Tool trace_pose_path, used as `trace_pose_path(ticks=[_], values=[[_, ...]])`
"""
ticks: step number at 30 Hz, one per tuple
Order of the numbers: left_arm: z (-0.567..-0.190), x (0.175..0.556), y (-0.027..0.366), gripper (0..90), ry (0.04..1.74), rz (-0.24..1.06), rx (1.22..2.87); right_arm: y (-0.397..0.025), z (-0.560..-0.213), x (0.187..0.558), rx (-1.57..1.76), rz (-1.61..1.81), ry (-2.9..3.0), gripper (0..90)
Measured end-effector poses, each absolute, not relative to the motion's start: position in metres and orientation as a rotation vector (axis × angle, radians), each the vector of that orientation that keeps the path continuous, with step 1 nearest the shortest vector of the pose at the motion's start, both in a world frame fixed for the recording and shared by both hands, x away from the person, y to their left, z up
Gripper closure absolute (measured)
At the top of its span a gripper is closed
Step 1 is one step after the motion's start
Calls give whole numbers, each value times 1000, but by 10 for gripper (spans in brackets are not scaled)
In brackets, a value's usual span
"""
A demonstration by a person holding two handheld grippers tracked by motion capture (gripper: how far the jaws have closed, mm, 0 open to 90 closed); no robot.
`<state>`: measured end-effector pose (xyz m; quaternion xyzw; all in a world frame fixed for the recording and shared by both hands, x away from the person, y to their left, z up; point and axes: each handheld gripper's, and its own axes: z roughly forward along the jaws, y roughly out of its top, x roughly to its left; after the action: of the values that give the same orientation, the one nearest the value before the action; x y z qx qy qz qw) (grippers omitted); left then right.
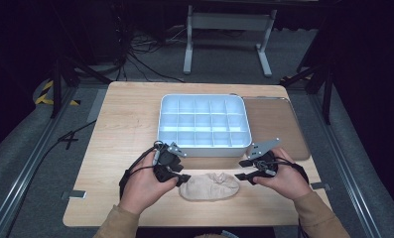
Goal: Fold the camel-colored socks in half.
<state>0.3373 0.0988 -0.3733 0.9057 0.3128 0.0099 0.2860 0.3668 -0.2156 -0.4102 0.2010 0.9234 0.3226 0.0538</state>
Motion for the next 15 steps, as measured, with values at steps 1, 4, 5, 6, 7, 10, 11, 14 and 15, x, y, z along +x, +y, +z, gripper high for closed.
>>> trace_pose_path(ticks=[1,4,5,6,7,10,11,14,15], values=[[-374,338,97,589,837,28,2421,-216,-411,366,618,974,2814,500],[-376,340,94,592,835,16,2428,-216,-414,366,621,970,2820,500],[-378,341,93,592,832,8,2433,-216,-415,365,623,963,2823,500],[-380,342,92,592,831,6,2437,-217,-415,365,621,960,2825,501],[-382,343,92,593,833,-5,2448,-217,-415,364,621,959,2822,501],[-390,348,93,606,860,-41,2467,-218,-415,363,625,964,2822,501],[-392,349,94,619,880,-51,2468,-219,-415,363,629,965,2824,500],[-399,352,94,623,925,-86,2501,-220,-415,363,629,962,2818,500],[-401,353,94,623,940,-90,2521,-220,-415,363,632,961,2818,500]])
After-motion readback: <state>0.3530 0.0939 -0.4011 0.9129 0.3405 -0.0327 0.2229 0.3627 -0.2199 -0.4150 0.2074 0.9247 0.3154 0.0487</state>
